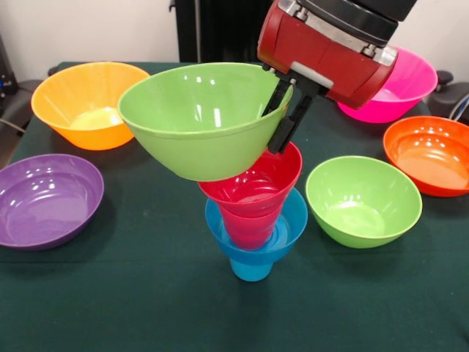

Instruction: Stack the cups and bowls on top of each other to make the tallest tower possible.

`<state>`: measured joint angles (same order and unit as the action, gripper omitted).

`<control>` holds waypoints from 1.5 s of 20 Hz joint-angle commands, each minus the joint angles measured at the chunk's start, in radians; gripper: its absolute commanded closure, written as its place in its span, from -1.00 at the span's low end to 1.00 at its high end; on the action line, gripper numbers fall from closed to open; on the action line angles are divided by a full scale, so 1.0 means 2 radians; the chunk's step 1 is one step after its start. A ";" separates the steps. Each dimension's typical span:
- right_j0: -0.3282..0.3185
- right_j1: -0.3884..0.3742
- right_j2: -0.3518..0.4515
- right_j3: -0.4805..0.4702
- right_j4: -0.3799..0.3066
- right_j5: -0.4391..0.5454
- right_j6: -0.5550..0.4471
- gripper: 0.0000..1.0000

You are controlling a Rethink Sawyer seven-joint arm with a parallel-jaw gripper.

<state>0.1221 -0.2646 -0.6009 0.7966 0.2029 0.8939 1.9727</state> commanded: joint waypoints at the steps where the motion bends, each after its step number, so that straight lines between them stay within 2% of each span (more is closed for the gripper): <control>1: -0.001 0.004 0.059 0.032 -0.035 -0.007 -0.021 1.00; 14: 0.008 0.019 0.046 0.014 -0.031 0.006 0.008 1.00; 30: 0.022 0.025 0.036 0.021 -0.026 0.001 0.045 1.00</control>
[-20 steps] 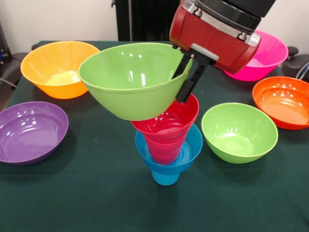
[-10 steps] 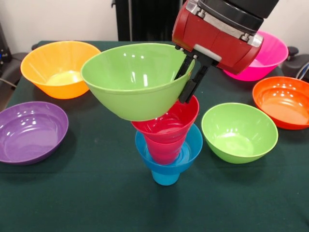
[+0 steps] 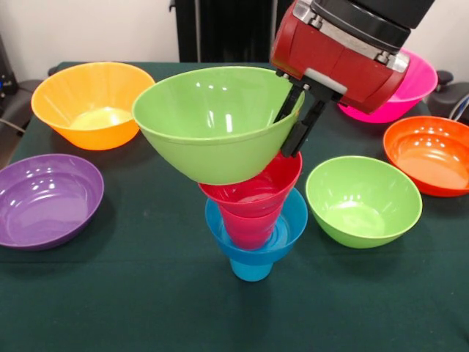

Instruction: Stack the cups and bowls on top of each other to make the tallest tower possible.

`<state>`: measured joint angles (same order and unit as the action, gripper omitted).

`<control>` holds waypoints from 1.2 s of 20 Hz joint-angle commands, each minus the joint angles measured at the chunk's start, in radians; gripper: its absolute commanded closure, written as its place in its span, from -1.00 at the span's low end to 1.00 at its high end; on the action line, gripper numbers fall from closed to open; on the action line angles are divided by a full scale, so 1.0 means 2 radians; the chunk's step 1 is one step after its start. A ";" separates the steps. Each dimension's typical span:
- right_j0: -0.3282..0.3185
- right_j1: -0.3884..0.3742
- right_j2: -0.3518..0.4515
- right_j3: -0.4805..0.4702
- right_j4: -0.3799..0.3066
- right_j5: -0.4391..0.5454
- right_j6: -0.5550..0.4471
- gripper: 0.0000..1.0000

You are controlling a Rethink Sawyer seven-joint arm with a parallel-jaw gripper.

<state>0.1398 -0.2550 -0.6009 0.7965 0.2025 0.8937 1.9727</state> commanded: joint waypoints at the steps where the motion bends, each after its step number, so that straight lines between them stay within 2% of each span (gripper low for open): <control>1: 0.014 0.020 0.036 0.022 -0.026 0.001 0.047 1.00; 24: 0.019 0.021 0.042 0.045 -0.026 -0.023 0.055 1.00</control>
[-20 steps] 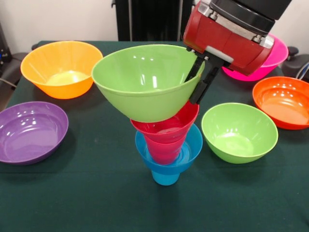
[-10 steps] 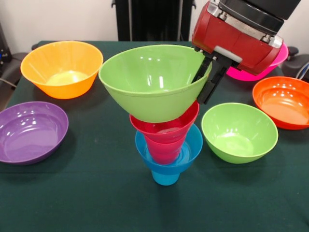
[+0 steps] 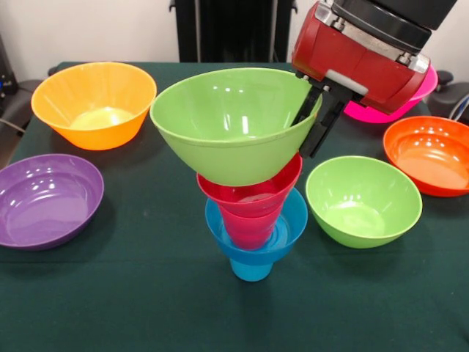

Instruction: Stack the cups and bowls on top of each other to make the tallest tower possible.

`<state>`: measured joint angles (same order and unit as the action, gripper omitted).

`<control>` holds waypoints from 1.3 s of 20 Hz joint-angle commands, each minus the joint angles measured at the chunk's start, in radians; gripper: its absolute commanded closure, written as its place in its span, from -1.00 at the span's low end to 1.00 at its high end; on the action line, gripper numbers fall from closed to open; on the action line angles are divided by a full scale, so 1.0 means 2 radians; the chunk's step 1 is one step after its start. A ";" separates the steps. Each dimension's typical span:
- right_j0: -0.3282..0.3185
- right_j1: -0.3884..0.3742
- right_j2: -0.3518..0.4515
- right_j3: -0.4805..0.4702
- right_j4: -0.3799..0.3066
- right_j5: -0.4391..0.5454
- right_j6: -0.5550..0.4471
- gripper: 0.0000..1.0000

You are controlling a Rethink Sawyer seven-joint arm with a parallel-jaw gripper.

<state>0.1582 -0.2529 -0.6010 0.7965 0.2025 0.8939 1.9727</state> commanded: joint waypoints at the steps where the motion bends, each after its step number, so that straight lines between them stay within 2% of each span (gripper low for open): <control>1: 0.010 0.020 0.042 0.045 -0.026 -0.023 0.055 1.00; 15: 0.013 0.027 0.039 0.038 -0.022 -0.019 0.067 1.00; 26: 0.009 0.020 0.049 0.050 -0.023 -0.027 0.049 1.00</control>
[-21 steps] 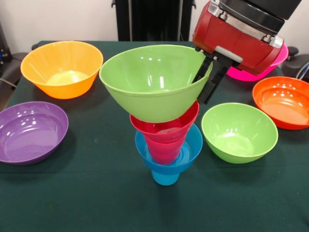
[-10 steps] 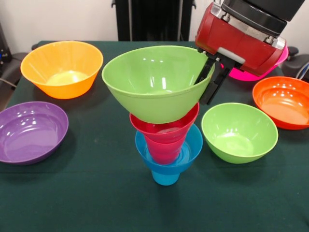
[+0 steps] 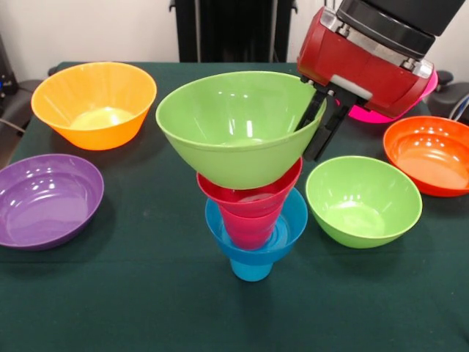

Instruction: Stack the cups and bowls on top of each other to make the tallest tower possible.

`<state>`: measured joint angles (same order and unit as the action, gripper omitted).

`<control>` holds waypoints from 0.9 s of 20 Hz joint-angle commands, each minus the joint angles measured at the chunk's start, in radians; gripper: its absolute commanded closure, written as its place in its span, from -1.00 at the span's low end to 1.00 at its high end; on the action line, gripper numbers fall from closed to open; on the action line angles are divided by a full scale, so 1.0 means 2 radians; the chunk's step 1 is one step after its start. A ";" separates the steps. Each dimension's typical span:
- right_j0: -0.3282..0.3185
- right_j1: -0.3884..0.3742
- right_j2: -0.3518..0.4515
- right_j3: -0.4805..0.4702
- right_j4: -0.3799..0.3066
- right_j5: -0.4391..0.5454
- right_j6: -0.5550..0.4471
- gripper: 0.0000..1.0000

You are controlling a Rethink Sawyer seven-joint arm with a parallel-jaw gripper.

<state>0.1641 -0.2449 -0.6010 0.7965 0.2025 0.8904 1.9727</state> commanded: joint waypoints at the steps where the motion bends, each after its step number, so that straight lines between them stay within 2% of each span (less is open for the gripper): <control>1: 0.006 0.016 0.049 0.049 -0.023 -0.025 0.048 1.00; 18: 0.010 0.025 0.041 0.027 -0.018 -0.004 0.056 1.00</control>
<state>0.1641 -0.2251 -0.6009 0.7965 0.2027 0.8877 1.9727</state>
